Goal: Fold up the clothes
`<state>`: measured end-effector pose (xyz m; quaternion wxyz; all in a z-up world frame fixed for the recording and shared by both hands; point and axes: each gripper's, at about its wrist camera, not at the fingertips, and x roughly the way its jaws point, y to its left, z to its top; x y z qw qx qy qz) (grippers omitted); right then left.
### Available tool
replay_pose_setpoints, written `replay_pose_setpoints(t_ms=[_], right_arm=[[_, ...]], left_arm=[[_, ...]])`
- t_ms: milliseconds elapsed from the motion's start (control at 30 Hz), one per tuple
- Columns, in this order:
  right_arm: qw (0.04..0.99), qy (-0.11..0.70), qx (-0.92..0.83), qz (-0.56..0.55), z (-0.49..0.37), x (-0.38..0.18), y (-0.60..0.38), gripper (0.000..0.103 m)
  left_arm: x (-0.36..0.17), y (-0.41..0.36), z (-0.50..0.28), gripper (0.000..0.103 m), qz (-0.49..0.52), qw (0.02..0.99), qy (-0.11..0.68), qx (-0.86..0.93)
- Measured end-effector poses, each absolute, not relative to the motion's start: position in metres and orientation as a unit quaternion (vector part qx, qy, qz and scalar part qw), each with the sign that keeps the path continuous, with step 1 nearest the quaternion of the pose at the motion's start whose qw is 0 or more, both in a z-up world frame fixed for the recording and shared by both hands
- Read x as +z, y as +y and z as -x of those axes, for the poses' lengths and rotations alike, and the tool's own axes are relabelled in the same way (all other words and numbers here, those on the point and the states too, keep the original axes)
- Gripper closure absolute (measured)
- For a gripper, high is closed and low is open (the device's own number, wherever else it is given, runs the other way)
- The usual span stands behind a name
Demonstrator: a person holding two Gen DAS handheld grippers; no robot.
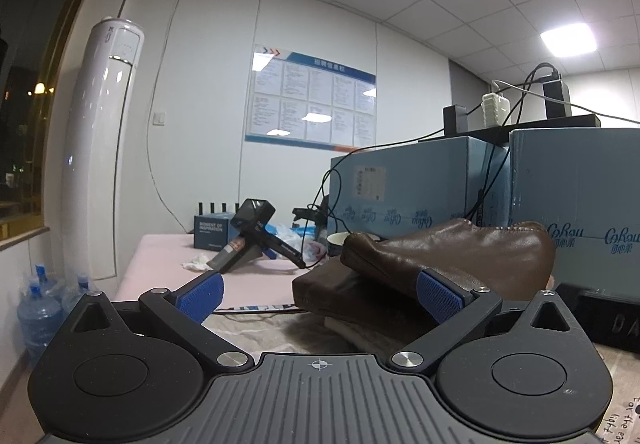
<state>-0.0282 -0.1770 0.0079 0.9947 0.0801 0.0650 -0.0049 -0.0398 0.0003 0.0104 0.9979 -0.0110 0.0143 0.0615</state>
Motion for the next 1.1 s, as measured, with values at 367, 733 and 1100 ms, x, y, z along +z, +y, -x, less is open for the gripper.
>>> replay_pose_setpoints(t_ms=[367,733,1100], right_arm=[[0.995,0.068,-0.001,-0.079,0.0284,0.0069,-0.1768,0.000],[0.995,0.072,0.001,-0.075,0.0274,0.0058,-0.1756,0.000],[0.995,0.070,0.002,-0.074,0.0267,0.0055,-0.1754,0.000]], left_arm=[[0.0093,-0.0013,0.0439,0.000,0.005,0.998,-0.002,0.058],[0.0087,-0.0006,0.0441,0.000,0.007,0.998,-0.002,0.055],[0.0087,-0.0018,0.0425,0.000,0.005,0.998,0.000,0.058]])
